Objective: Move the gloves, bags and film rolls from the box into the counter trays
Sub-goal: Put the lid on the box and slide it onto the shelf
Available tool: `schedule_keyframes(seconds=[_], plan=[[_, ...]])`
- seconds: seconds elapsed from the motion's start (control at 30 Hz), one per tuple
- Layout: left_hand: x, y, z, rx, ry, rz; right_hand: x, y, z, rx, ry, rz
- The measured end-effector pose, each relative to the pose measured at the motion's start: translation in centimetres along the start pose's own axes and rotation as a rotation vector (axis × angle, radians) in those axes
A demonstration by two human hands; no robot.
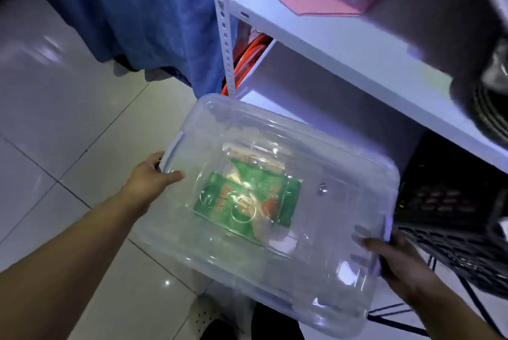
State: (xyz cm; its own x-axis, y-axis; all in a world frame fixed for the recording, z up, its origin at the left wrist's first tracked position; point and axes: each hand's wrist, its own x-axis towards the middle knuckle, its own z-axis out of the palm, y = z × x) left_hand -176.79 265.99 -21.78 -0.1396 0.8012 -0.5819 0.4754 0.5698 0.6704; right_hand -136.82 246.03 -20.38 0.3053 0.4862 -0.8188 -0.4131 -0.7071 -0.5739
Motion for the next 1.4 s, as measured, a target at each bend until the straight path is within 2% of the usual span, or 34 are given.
schedule_keyframes(seconds=[0.1,0.17,0.27,0.33,0.4,0.47,0.53,0.63,0.77,0.9,1.1,1.23,1.4], plan=[[0.4,4.9,0.4,0.073,-0.043,0.148,-2.0,-1.2,-1.1,0.117,0.038,-0.007],[0.3,7.1,0.9,0.192,0.005,0.199,-3.2,-1.8,-1.1,0.186,0.055,-0.039],[-1.1,8.2,2.4,0.316,0.246,0.139,-4.3,-2.5,-0.7,0.323,0.053,-0.072],[-3.0,8.4,3.8,0.113,0.308,0.049,-4.4,-2.8,-0.4,0.387,0.062,-0.071],[-5.1,8.7,5.9,-0.168,0.198,-0.058,-4.2,-2.9,0.1,0.422,0.078,-0.064],[-7.5,9.0,8.4,-0.330,0.013,-0.137,-3.7,-2.7,0.7,0.468,0.100,-0.040],[-9.8,9.2,10.9,-0.358,-0.139,-0.096,-3.1,-2.5,1.7,0.519,0.091,-0.018],[-11.9,8.4,13.2,-0.326,-0.205,-0.038,-2.9,-2.3,3.5,0.586,0.074,0.032],[-13.6,6.5,13.7,-0.393,-0.259,-0.150,-3.1,-2.3,6.4,0.743,0.158,0.105],[-13.8,5.8,12.7,-0.396,-0.203,-0.228,-3.0,-3.4,10.3,0.841,0.218,0.162],[-10.5,6.4,10.8,-0.561,-0.024,-0.170,-2.9,-3.2,13.7,0.706,0.008,0.143],[-7.3,8.0,9.8,-0.584,0.054,-0.176,-2.5,-4.0,12.7,0.600,0.118,0.069],[-3.7,11.4,9.4,-0.670,0.115,-0.171,-1.3,-7.2,14.0,0.680,0.148,0.036]])
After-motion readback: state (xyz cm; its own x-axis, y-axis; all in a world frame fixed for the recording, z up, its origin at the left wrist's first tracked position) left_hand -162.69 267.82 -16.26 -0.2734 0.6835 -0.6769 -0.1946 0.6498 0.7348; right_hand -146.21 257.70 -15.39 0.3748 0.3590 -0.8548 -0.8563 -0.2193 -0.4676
